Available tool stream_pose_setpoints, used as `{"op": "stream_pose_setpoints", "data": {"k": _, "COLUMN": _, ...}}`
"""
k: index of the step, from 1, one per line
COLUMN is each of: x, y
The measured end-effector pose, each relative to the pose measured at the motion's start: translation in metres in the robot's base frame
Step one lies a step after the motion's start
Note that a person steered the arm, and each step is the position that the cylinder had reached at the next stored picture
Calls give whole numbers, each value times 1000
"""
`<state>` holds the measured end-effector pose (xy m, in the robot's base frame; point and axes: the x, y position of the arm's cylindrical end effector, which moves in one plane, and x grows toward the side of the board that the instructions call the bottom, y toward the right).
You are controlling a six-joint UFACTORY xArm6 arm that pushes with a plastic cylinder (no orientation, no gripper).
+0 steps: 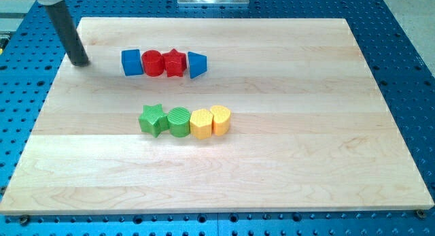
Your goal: Move your arm diagonally bottom left to the blue cube
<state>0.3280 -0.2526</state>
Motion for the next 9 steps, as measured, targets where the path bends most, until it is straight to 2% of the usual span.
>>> {"op": "stream_pose_setpoints", "data": {"k": 1, "x": 1, "y": 23}}
{"op": "stream_pose_setpoints", "data": {"k": 6, "x": 1, "y": 34}}
{"op": "stream_pose_setpoints", "data": {"k": 8, "x": 43, "y": 33}}
{"op": "stream_pose_setpoints", "data": {"k": 9, "x": 47, "y": 46}}
